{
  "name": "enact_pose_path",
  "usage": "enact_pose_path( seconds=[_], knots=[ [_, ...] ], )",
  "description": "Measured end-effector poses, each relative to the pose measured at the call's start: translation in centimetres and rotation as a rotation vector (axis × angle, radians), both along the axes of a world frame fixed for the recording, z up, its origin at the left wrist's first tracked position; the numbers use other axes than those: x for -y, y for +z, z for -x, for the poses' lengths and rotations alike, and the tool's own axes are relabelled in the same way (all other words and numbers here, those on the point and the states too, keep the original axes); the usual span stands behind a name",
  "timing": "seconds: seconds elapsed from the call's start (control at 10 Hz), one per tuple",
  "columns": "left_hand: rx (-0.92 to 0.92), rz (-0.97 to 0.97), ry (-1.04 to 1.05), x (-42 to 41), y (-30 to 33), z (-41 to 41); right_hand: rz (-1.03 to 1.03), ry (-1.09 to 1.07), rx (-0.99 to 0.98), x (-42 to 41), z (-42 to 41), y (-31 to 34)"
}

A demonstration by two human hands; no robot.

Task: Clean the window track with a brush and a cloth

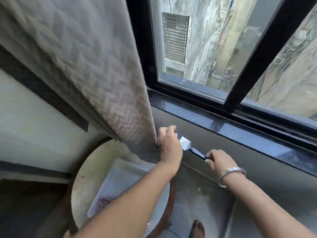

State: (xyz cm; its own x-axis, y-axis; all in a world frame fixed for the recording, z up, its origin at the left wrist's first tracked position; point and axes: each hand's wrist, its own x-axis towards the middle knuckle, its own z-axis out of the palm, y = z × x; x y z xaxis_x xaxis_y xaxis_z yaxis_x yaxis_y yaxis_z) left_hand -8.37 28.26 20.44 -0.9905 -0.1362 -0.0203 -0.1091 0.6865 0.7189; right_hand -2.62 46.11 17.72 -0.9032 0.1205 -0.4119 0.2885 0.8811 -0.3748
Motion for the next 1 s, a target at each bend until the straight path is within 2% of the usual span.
enact_pose_path(
  seconds=[0.1, 0.2, 0.3, 0.5, 0.6, 0.7, 0.8, 0.9, 1.0],
  knots=[
    [0.051, 0.021, -0.074, 2.3, -4.0, -8.1, 0.029, 0.013, 0.170, 1.2, -5.9, -4.1],
    [0.156, -0.019, -0.036, 6.9, -7.7, -12.3, 0.073, 0.082, 0.344, 5.0, -9.1, -8.0],
    [0.256, -0.072, 0.072, 13.4, -10.9, -12.5, 0.135, 0.137, 0.433, 10.8, -9.6, -11.3],
    [0.375, -0.225, 0.377, 25.8, -17.7, -8.0, 0.141, 0.203, 0.409, 22.6, -5.3, -17.2],
    [0.391, -0.224, 0.409, 29.1, -21.2, -5.7, 0.064, 0.251, 0.397, 26.0, -2.6, -19.4],
    [0.446, -0.377, 0.393, 31.0, -24.0, -4.6, -0.034, 0.252, 0.363, 27.8, -0.6, -21.2],
    [0.568, -0.450, 0.330, 31.9, -25.3, -4.4, -0.096, 0.250, 0.343, 28.4, 0.7, -22.3],
    [0.589, -0.398, 0.210, 31.9, -24.3, -4.7, -0.050, 0.219, 0.315, 28.0, 0.7, -22.2],
    [0.528, -0.113, 0.063, 31.3, -21.4, -7.0, -0.055, 0.233, 0.264, 26.2, -1.3, -20.0]
  ],
)
